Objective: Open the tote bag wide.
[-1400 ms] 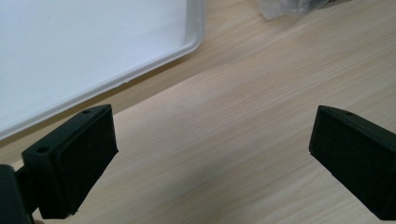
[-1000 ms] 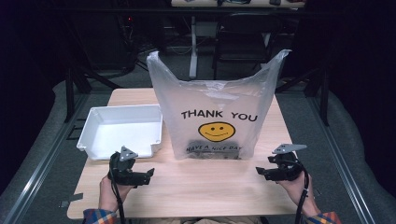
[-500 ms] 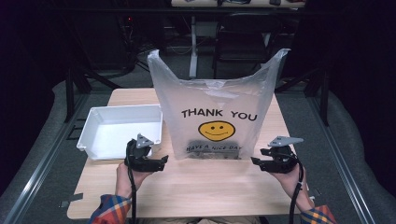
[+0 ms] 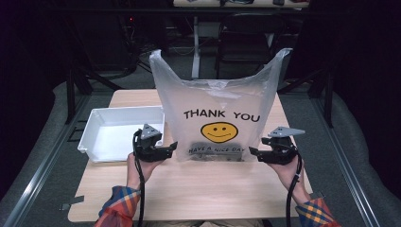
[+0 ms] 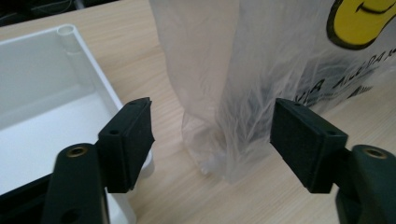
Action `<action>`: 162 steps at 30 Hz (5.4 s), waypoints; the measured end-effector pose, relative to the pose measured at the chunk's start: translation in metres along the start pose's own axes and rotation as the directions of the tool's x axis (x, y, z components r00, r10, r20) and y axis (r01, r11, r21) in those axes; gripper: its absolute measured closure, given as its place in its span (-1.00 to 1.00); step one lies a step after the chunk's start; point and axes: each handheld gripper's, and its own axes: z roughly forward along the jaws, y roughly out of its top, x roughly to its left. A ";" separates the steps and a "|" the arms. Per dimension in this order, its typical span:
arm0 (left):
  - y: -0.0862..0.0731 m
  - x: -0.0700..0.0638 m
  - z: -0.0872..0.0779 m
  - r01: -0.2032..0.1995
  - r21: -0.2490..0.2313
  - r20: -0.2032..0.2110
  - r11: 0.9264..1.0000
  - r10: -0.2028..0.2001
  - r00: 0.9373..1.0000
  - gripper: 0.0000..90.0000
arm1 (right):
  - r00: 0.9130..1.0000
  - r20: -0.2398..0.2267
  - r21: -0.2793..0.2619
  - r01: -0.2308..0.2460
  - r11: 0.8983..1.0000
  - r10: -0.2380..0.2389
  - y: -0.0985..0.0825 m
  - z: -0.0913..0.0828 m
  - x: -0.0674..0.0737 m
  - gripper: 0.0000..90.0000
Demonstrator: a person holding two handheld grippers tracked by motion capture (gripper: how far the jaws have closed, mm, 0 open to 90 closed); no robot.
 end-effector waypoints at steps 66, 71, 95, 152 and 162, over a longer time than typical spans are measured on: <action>-0.003 -0.011 0.062 -0.070 0.056 0.114 0.996 0.063 0.991 0.83 | 0.997 -0.074 0.162 0.023 0.986 -0.012 -0.023 0.050 -0.008 0.96; -0.005 -0.007 0.061 -0.063 0.074 0.118 0.995 0.054 0.991 0.97 | 0.998 -0.069 0.147 0.019 0.989 -0.009 -0.022 0.045 -0.007 0.91; -0.018 -0.002 0.064 -0.056 0.171 0.171 0.984 0.026 0.985 0.97 | 0.994 -0.036 -0.041 -0.108 0.993 0.106 0.029 0.030 -0.029 0.04; 0.005 -0.003 0.066 -0.092 0.126 0.040 0.988 0.087 0.995 0.99 | 0.988 -0.100 0.163 -0.098 0.982 0.115 -0.029 0.025 -0.022 0.84; -0.001 -0.001 0.065 -0.089 0.150 0.078 0.985 0.078 0.994 0.99 | 0.994 -0.047 0.005 -0.095 0.996 0.095 0.008 0.018 -0.027 0.25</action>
